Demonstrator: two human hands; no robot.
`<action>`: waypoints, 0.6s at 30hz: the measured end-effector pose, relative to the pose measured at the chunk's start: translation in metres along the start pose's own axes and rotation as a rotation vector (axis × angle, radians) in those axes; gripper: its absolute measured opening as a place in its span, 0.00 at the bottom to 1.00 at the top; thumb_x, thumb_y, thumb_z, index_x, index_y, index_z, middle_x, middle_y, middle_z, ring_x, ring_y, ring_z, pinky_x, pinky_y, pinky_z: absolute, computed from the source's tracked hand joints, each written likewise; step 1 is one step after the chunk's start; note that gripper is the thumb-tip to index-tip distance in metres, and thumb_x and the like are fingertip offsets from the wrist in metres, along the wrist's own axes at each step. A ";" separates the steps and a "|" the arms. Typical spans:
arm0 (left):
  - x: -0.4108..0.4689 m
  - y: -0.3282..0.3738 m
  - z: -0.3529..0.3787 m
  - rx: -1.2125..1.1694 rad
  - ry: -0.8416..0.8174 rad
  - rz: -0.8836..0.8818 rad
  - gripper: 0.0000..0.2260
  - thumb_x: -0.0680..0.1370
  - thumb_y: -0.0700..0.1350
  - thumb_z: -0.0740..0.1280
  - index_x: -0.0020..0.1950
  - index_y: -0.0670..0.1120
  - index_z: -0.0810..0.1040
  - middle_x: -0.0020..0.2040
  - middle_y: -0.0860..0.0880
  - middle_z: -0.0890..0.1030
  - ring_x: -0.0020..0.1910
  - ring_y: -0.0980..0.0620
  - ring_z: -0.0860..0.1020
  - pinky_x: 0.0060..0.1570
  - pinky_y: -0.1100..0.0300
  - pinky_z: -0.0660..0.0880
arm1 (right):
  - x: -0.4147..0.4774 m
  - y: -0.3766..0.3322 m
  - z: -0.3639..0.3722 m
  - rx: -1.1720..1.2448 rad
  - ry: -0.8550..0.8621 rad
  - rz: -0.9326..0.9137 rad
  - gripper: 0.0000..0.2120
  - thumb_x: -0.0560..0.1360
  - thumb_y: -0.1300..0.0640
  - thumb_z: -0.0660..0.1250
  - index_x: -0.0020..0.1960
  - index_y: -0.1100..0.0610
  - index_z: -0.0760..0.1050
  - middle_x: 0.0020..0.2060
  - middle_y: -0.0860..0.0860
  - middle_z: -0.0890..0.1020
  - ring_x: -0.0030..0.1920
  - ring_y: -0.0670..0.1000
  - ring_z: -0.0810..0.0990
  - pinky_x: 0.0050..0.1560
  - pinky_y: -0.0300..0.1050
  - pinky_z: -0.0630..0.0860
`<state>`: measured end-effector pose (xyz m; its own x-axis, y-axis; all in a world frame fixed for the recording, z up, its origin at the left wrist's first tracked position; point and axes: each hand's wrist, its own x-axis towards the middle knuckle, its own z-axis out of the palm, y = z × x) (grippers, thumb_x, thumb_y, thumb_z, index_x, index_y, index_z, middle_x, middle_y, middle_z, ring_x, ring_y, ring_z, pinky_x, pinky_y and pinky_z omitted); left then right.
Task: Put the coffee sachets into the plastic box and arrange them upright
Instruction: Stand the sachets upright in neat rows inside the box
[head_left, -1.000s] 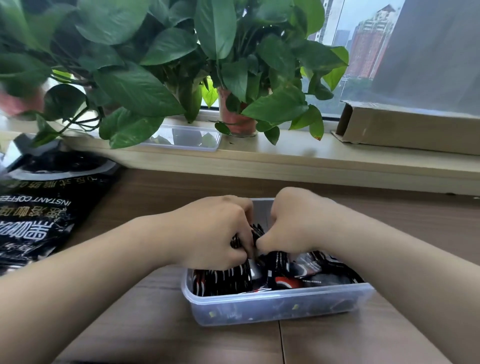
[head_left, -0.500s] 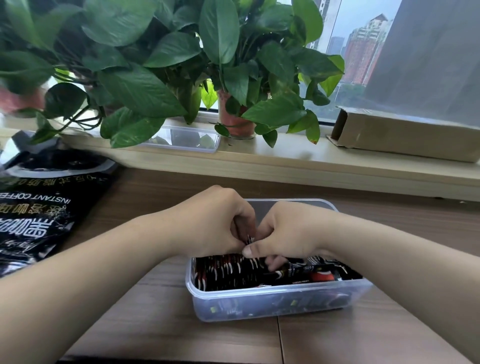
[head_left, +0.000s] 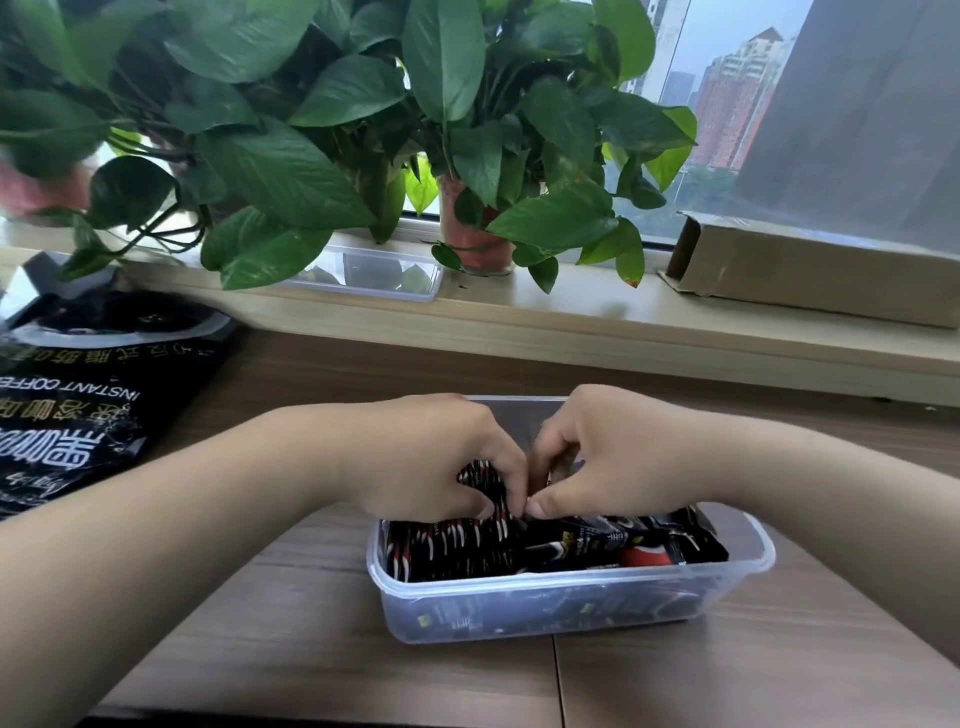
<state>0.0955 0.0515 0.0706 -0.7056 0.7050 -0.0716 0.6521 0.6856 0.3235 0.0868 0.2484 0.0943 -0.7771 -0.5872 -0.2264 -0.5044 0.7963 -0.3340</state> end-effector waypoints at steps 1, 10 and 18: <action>0.000 0.000 0.000 0.013 -0.002 0.018 0.10 0.76 0.48 0.69 0.55 0.60 0.81 0.52 0.59 0.83 0.57 0.56 0.77 0.58 0.53 0.74 | 0.000 0.003 -0.002 -0.099 0.001 -0.031 0.08 0.71 0.45 0.72 0.48 0.46 0.84 0.39 0.45 0.85 0.41 0.45 0.82 0.47 0.48 0.80; 0.002 -0.004 0.006 0.147 0.023 0.101 0.14 0.78 0.45 0.64 0.57 0.60 0.83 0.55 0.61 0.80 0.59 0.59 0.71 0.60 0.58 0.71 | 0.003 0.011 -0.001 -0.418 -0.262 -0.142 0.17 0.76 0.45 0.67 0.65 0.43 0.77 0.52 0.40 0.73 0.58 0.45 0.73 0.62 0.44 0.70; 0.003 -0.006 0.008 0.146 0.034 0.098 0.14 0.77 0.46 0.63 0.56 0.61 0.83 0.55 0.62 0.80 0.58 0.61 0.71 0.58 0.58 0.72 | 0.009 0.007 -0.009 -0.480 -0.315 -0.170 0.09 0.75 0.47 0.70 0.54 0.46 0.79 0.51 0.43 0.78 0.54 0.48 0.76 0.55 0.45 0.75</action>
<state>0.0916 0.0509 0.0614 -0.6442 0.7647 -0.0134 0.7498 0.6349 0.1866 0.0730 0.2503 0.0986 -0.5588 -0.6682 -0.4912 -0.7823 0.6213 0.0448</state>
